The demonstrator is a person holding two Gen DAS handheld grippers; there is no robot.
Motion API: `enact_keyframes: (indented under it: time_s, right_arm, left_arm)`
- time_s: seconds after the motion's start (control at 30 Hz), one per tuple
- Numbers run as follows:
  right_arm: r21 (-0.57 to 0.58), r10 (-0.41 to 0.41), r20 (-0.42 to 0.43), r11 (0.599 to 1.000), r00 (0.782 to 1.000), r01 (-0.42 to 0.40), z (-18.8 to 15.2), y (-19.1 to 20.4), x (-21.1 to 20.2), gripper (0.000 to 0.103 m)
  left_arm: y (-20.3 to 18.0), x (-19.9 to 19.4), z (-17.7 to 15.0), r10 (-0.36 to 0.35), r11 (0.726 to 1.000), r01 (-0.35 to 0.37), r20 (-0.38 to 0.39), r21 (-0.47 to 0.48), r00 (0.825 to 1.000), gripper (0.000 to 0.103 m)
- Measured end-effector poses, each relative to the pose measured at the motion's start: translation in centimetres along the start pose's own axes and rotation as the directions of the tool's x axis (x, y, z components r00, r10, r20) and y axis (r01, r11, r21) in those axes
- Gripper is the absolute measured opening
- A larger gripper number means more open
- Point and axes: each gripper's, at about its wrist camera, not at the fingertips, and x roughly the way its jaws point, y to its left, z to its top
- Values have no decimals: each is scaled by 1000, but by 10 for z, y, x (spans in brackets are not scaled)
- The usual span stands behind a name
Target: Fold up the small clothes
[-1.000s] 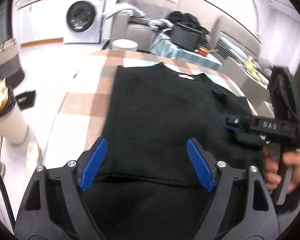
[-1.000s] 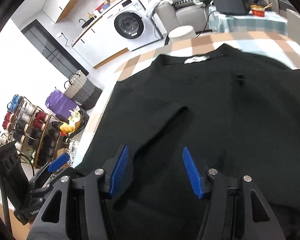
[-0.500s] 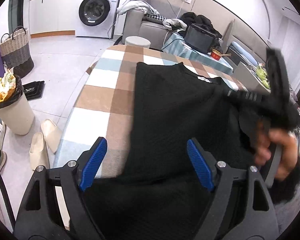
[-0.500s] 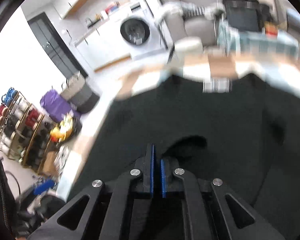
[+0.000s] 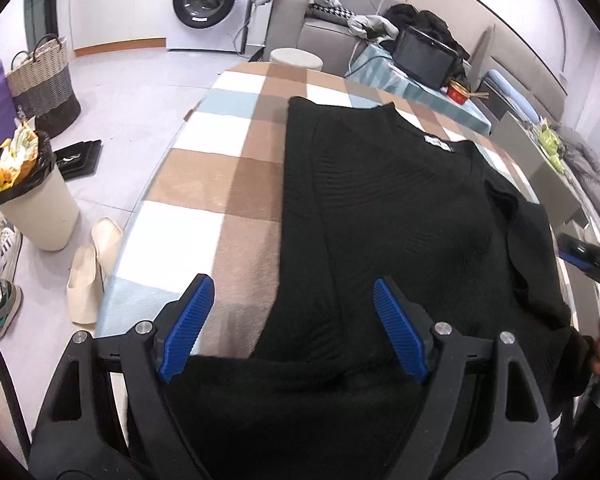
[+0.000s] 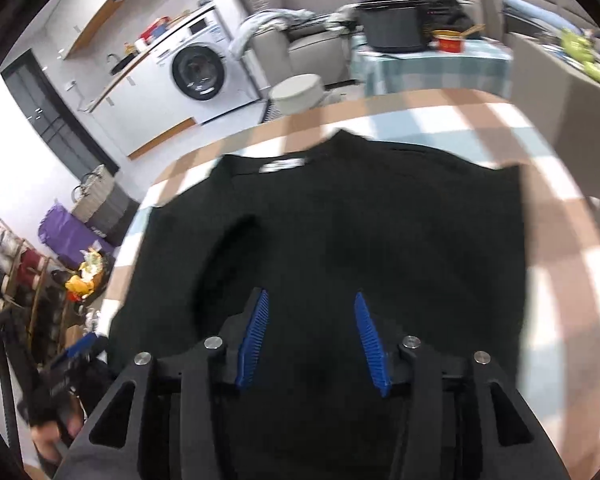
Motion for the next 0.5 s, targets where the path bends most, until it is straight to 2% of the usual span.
enact_keyframes:
  time_s: [0.13,0.2,0.4,0.5]
  right_arm:
    - [-33,-71,-15,997,997,70,-20,-24,-24,51]
    - [-78,-57,-46,996,997,54,-31,-22,-23,51]
    - [-197,7,-108,980,994,-29,-51,17,10,51]
    - [-273,-1,-100,962,995,-26,-56,38,24,50]
  left_arm:
    - [-11,12,1,13,1000,-13,-10,26,1000,80]
    - [-15,13,0,4,1000,-4,-14,30,1000,80]
    - [-22,6,-6,10,999,-10,-9,51,1000,80]
    - [-20,4,-10,15,999,-15,-14,48,1000,80]
